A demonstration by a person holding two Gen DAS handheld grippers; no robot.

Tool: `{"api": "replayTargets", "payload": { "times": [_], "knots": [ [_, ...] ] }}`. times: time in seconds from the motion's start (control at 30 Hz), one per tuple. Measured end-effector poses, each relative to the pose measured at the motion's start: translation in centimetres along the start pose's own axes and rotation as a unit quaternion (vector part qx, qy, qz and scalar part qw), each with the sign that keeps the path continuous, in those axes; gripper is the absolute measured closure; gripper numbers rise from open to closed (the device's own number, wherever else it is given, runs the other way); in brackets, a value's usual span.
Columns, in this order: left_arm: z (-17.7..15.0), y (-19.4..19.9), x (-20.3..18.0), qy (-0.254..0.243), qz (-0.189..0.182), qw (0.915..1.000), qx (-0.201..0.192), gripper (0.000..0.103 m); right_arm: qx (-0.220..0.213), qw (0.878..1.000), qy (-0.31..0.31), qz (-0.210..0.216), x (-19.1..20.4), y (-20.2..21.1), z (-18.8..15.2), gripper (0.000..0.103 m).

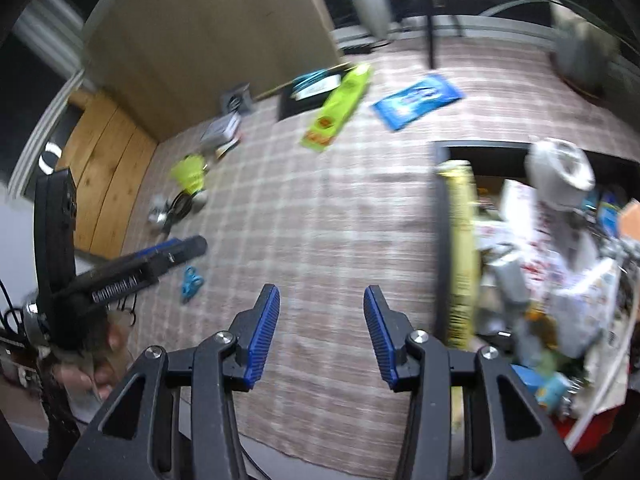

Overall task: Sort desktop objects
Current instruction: 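Grasp the plastic-wrapped white item with the left tool while the right tool grasps the blue clip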

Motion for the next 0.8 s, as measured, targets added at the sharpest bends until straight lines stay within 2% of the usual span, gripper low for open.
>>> {"api": "replayTargets", "payload": {
  "times": [0.2, 0.4, 0.6, 0.8],
  "knots": [
    [1.1, 0.8, 7.4, 0.048, 0.028, 0.9984, -0.013, 0.049, 0.029, 0.999, 0.037, 0.015, 5.7, -3.7, 0.1, 0.06],
    [2.4, 0.2, 14.4, 0.088, 0.052, 0.9946, -0.014, 0.049, 0.056, 0.994, 0.086, 0.022, 11.6, -7.5, -0.2, 0.052],
    [4.0, -0.7, 19.2, 0.121, 0.062, 0.9907, -0.006, 0.048, 0.071, 0.985, 0.158, 0.004, 17.3, -12.1, -1.6, 0.049],
    [5.9, -1.8, 22.8, 0.164, 0.055, 0.9849, -0.003, 0.048, 0.082, 0.974, 0.21, -0.033, 20.1, -15.8, -2.6, 0.047]
  ]
}}
Point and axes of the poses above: each gripper's, at about its wrist camera, not at the fingertips, and y roughly against the way its jaws point, x to its left, z to its top, the point moved 10 cm from there along -y, roughly the way its jaws point, and after that the axes turned 2 degrees about y, right-handed, at the moved point
